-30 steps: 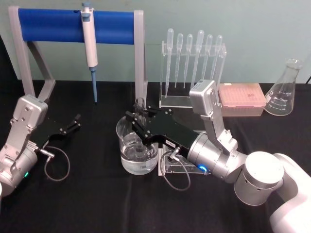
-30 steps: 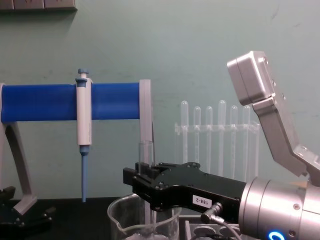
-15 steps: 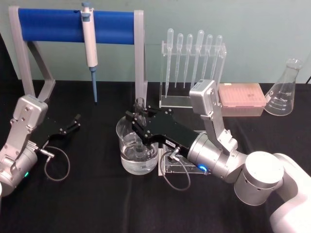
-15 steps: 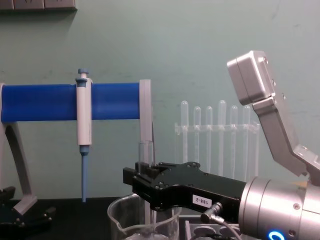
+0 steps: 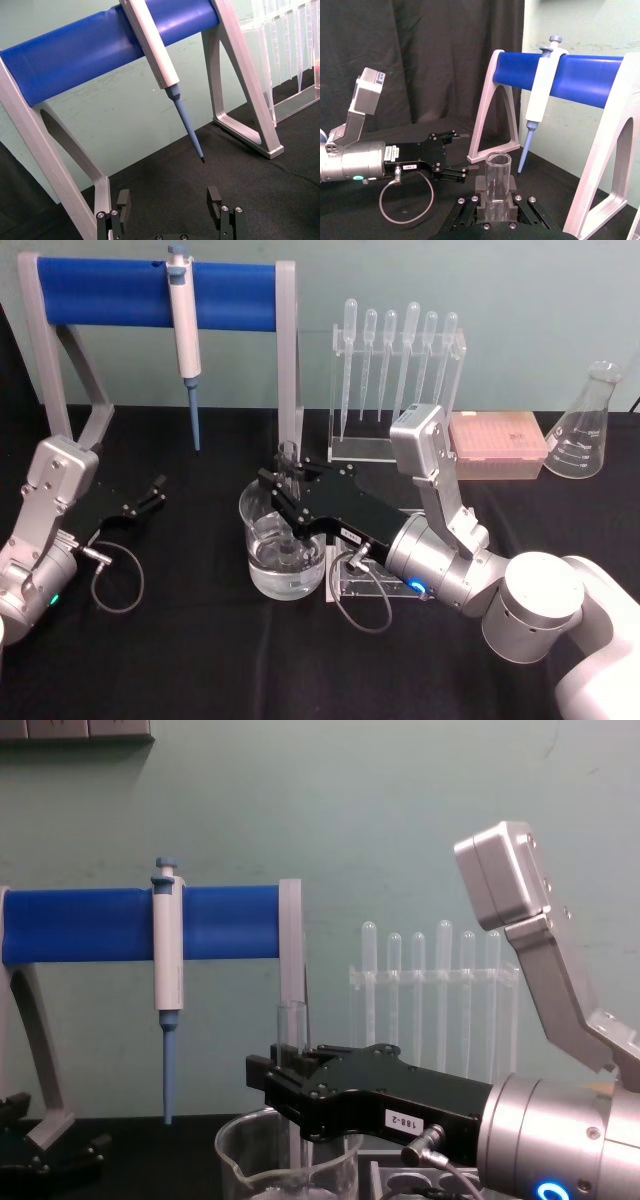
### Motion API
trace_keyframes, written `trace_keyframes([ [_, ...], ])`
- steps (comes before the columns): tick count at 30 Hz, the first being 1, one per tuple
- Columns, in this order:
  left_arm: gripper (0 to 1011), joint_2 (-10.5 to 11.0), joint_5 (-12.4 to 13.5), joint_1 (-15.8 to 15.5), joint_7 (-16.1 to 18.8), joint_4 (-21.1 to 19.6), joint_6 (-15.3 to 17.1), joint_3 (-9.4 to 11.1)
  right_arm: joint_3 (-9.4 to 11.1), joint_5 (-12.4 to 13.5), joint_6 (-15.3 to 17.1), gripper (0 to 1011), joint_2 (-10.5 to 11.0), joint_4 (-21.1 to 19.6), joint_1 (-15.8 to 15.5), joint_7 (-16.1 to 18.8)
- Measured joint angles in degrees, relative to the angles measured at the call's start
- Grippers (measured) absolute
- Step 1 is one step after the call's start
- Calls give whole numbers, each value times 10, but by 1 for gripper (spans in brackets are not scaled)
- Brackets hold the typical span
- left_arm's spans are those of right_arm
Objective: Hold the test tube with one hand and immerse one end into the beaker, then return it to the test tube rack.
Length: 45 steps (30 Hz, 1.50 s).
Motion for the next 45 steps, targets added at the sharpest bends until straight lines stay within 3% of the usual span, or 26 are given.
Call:
trace_keyframes([
  [45, 1000, 0, 0, 0, 0, 0, 0, 0, 0, 0, 0, 225, 0, 0, 0, 0],
])
